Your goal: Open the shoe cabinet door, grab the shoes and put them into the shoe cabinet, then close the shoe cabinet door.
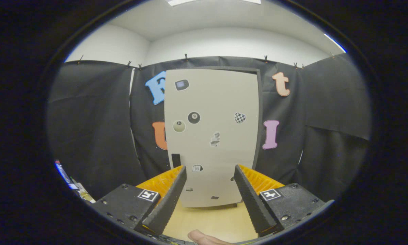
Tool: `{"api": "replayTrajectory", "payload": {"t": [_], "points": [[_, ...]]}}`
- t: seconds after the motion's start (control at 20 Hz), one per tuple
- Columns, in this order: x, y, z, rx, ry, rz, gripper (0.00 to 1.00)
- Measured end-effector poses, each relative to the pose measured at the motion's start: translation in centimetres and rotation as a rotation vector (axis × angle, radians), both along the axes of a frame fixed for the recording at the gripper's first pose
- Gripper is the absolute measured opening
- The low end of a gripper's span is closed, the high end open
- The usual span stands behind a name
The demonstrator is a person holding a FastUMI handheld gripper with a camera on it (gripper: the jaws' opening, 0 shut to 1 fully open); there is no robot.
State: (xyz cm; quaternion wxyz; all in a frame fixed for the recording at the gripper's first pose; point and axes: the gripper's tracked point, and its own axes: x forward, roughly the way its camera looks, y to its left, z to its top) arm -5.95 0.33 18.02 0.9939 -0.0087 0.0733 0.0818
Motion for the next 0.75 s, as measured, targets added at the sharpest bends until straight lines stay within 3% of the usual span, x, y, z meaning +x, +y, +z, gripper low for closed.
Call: {"api": "replayTrajectory", "payload": {"t": [0.75], "points": [[-3.0, 0.2, 4.0, 0.008, -0.125, -0.005, 0.97]]}}
